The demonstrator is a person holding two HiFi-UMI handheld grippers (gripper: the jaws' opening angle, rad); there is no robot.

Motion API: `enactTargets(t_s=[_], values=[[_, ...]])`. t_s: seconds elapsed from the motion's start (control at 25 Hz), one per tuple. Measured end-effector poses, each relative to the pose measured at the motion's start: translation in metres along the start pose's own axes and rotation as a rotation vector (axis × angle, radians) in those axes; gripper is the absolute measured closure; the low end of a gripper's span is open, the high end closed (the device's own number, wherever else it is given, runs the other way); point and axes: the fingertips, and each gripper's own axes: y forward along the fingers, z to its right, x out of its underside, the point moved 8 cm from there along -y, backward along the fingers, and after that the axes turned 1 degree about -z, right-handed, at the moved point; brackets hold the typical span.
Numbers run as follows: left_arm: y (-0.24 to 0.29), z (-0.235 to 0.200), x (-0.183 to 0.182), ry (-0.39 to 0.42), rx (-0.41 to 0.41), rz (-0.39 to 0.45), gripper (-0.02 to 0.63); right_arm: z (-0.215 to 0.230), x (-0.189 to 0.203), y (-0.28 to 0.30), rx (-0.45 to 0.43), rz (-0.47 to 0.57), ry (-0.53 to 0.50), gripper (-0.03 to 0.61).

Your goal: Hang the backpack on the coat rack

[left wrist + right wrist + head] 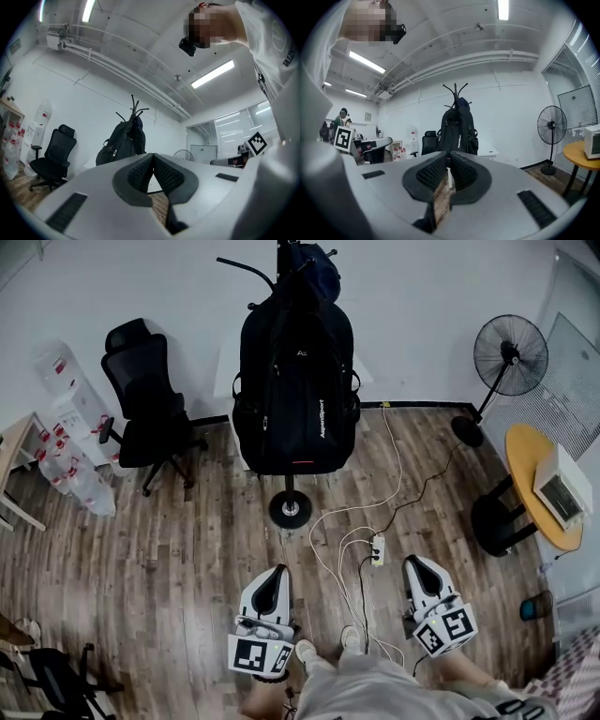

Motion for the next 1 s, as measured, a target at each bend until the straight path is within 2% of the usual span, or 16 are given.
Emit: enactTargets(t_s=[0.2,0.36,0.72,1.0], values=[[0.015,0.023,-0.005,0.015,0.006,0.006,0.606,0.018,0.001,-0.003,-0.041,0.011,0.015,0.545],[0.029,0.057,-0.020,0.073,0.002,0.022,0.605,0.043,0.004,-0.015,-0.072,0.031,0.056,0.545],[0.029,0.151,-0.042,0.159,-0.083,0.008,0.605,0.100,0.015,-0.058,-0.166,0.059,0.179,0.545],[0.010,0.174,-0.045,0.202,-0.125,-0.008,0.606,0.102,0.024,-0.065,-0.240,0.067,0.190,0.545]])
